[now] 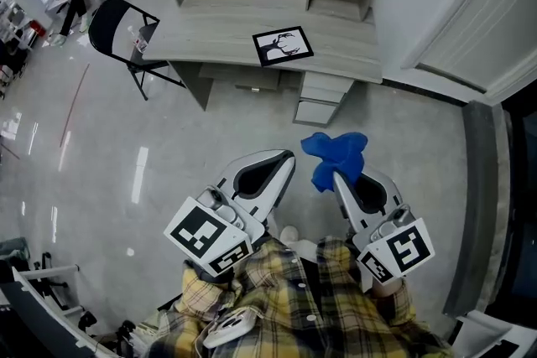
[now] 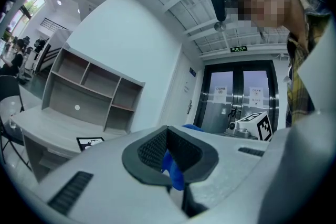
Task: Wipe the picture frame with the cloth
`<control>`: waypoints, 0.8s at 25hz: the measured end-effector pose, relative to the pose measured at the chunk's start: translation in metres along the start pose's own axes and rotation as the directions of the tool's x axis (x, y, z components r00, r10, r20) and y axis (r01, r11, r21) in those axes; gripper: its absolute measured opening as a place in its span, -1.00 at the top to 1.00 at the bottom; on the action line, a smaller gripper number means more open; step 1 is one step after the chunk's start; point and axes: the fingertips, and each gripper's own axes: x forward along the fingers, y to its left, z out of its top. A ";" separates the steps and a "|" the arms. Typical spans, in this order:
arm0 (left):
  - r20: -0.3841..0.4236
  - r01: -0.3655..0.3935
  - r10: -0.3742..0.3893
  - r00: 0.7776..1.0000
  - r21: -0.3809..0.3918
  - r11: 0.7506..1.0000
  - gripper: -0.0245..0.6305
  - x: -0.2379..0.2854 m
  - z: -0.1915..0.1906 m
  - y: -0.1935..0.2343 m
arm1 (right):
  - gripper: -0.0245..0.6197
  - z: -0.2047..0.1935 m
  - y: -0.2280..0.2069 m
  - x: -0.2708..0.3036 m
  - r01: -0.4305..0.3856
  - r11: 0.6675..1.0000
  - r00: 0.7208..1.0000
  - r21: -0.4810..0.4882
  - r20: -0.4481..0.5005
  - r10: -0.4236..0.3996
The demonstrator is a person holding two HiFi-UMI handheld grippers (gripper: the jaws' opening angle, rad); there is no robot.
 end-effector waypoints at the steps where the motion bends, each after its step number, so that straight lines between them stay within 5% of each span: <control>1: 0.000 0.005 -0.005 1.000 0.000 1.000 0.91 0.004 0.003 0.010 | 0.76 0.001 -0.003 0.010 0.001 1.000 1.000 0.000 -0.001 -0.001; 11: 0.002 0.046 -0.046 0.999 0.018 0.999 0.91 0.043 0.056 0.142 | 0.76 0.032 -0.049 0.139 0.067 0.998 0.998 -0.010 0.003 -0.067; 20: -0.022 0.065 -0.066 0.998 -0.028 0.997 0.91 0.054 0.062 0.227 | 0.76 0.025 -0.063 0.212 0.111 0.993 0.992 -0.026 -0.065 -0.113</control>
